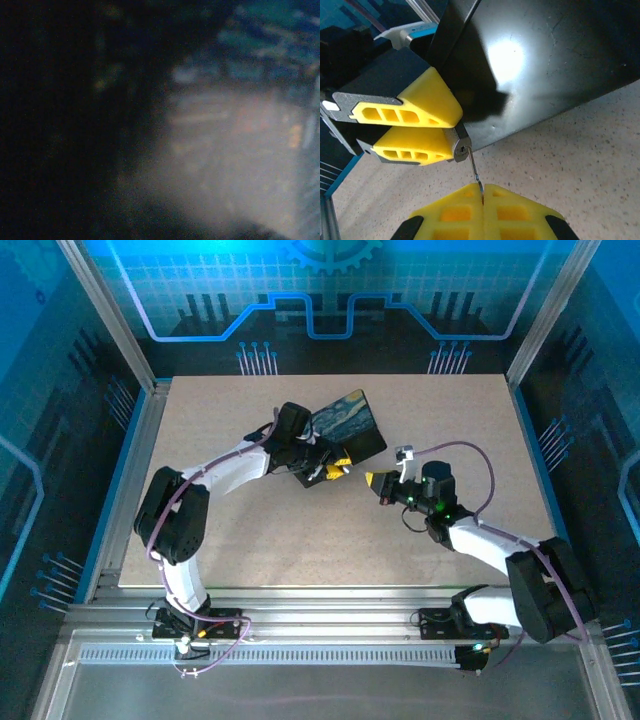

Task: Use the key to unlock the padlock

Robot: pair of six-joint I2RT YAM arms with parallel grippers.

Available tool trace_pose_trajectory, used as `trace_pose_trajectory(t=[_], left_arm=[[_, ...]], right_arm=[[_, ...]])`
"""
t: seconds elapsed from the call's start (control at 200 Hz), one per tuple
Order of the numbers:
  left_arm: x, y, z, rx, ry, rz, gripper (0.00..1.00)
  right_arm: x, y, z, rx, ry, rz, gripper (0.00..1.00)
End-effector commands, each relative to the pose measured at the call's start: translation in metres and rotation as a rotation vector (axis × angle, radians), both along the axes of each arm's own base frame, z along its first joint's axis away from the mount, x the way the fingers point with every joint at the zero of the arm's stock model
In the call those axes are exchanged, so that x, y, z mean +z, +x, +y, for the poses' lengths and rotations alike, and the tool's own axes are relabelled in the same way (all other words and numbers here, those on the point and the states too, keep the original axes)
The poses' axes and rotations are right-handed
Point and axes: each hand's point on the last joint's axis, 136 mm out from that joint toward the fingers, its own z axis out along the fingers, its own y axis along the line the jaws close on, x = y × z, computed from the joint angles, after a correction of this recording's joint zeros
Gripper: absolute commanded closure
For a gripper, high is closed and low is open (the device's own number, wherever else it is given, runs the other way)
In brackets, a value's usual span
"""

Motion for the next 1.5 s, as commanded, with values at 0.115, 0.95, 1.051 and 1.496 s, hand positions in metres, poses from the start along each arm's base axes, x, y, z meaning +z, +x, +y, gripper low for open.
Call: trace_pose_trajectory(t=[0.115,0.95,1.051,1.496], left_arm=[[0.021,0.0,0.006,0.045,-0.097,0.023,0.94],[0.013,0.004,0.012,0.066,-0.096,0.034,0.94],[0.012,0.003,0.012,0.067,-0.094,0.035,0.94],[0.012,0.003,0.023,0.121,-0.058,0.041,0.95]], right_arm=[[0.009,0.007,0.021,0.032,-0.016,-0.099,1.0],[0.006,0.018,0.032,0.015,0.034,-0.117,1.0],[0.007,0.018,0.034,0.017,0.037,-0.126,1.0],[0.007,0.011,0.024,-0.015,-0.005,-0.151,1.0]])
